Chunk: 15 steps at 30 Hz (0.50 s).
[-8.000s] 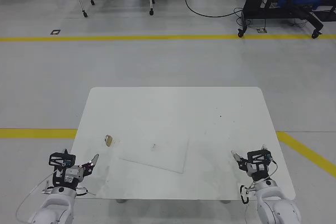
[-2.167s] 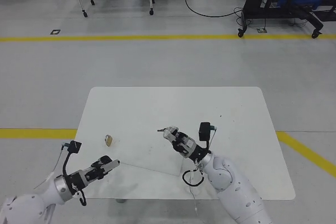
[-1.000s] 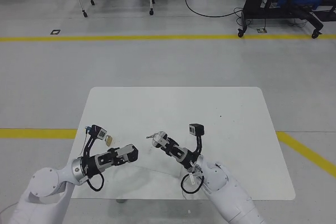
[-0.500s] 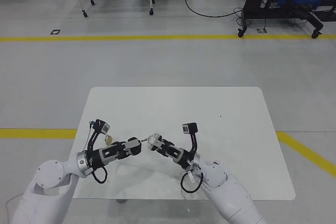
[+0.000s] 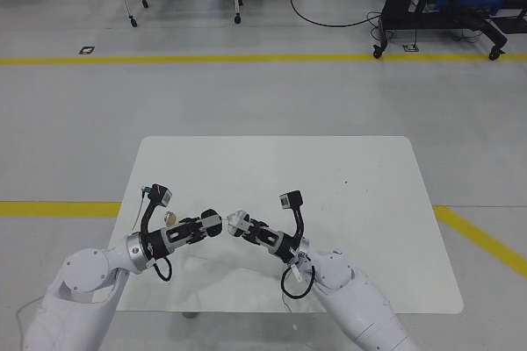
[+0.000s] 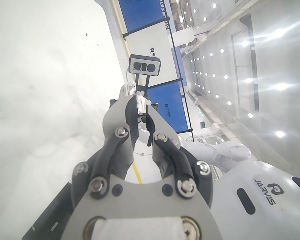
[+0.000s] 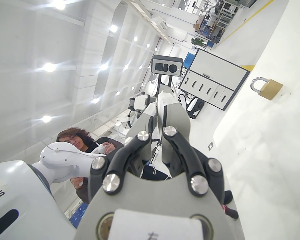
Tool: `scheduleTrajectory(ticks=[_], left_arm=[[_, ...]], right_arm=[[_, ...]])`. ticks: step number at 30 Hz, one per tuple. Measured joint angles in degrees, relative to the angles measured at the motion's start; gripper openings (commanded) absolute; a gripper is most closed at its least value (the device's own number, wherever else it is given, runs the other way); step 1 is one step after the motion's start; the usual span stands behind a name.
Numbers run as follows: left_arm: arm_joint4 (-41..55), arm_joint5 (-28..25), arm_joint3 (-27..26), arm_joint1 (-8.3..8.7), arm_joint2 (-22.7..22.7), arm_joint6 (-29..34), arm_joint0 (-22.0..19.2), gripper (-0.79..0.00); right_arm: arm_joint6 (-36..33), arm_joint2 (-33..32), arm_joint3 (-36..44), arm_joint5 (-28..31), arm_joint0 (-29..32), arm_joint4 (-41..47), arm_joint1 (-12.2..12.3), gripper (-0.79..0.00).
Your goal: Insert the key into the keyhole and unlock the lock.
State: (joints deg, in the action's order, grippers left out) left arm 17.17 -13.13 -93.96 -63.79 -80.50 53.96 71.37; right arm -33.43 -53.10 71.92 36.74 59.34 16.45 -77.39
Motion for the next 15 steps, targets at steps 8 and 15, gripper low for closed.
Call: scheduleTrajectory(ticks=[8, 15], left_arm=[[-1.92, -0.07, 0.29, 0.08, 0.93, -1.88, -0.36, -0.785], [-2.23, -0.19, 0.5, 0.32, 0.62, -1.92, -0.33, -0.785]], right_arm=[[0.17, -0.32, 0.45, -0.27, 0.17, -0.32, -0.16, -0.785], [0.1, -0.62, 0.44, -0.56, 0.31, 0.35, -0.31, -0.493]])
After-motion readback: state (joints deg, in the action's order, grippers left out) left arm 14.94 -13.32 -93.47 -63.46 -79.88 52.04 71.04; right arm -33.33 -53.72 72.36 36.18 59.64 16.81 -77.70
